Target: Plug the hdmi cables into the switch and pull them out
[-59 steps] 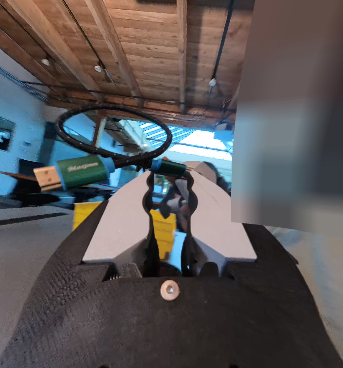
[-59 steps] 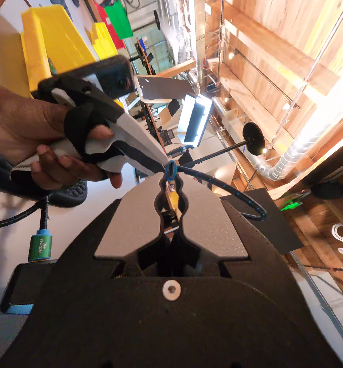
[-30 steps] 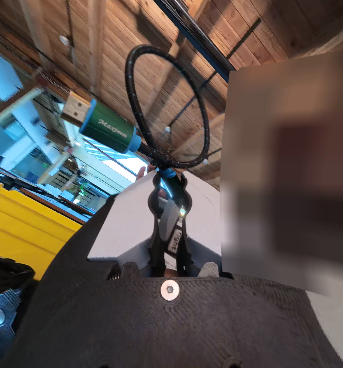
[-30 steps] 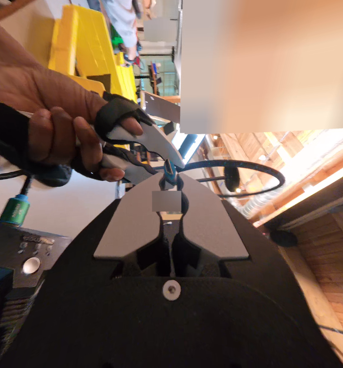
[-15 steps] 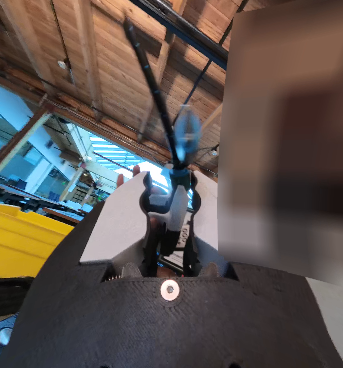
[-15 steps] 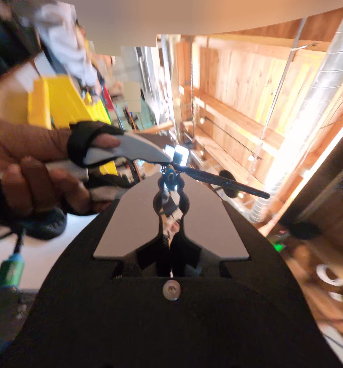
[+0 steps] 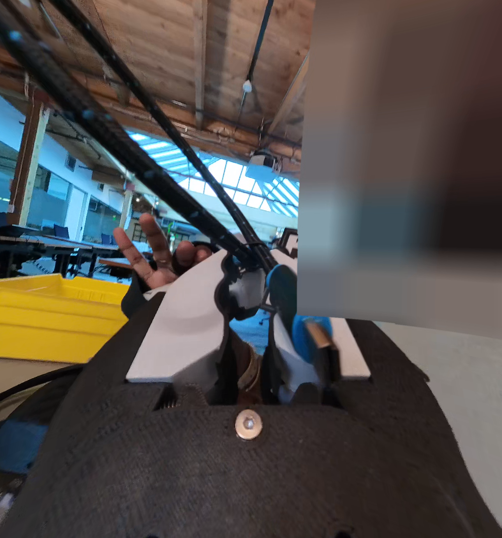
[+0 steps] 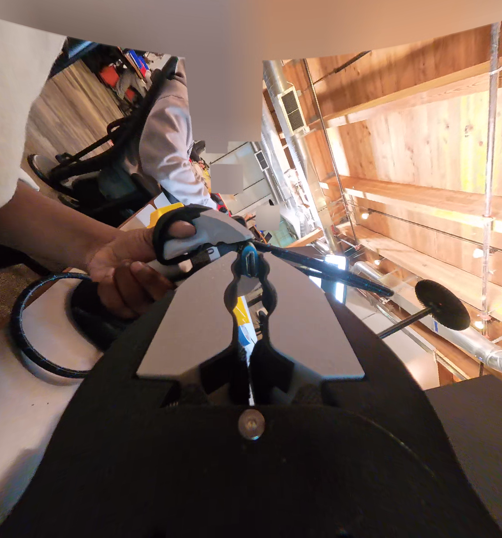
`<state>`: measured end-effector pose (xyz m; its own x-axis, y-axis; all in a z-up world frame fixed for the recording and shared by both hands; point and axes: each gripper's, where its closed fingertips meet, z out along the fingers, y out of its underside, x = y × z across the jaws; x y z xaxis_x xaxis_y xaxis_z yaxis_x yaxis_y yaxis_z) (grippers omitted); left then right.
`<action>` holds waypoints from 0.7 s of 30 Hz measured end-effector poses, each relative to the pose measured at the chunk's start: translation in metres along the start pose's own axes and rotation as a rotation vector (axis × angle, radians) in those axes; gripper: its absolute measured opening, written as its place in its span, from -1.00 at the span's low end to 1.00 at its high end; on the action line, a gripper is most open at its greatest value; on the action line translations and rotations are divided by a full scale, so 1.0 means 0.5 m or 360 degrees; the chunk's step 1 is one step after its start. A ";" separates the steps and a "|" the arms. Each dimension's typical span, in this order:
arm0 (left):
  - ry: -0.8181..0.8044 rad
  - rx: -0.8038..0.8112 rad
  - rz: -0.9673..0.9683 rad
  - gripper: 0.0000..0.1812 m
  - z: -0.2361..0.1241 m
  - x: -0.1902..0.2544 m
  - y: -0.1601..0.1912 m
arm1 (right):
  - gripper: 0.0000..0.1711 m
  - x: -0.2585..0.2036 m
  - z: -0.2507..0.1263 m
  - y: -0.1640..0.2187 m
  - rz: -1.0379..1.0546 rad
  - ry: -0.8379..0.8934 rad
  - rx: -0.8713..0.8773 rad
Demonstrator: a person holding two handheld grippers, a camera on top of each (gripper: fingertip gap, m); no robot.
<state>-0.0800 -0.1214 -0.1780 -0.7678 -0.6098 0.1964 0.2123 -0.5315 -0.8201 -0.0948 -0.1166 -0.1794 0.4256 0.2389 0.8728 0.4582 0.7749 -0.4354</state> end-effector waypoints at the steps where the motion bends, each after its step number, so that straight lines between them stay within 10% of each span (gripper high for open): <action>1: -0.0014 -0.0051 0.0020 -0.74 -0.001 -0.001 0.006 | -0.87 -0.001 -0.002 0.000 -0.0007 -0.0015 -0.0012; 21: -0.0059 -0.0254 0.0074 -0.78 0.000 -0.003 0.035 | -0.86 -0.020 -0.025 0.002 0.0101 -0.0266 -0.0058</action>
<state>-0.0752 -0.1298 -0.1929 -0.7359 -0.6544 0.1736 0.1461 -0.4039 -0.9031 -0.0888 -0.1257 -0.1913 0.3201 0.3828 0.8666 0.4639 0.7342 -0.4957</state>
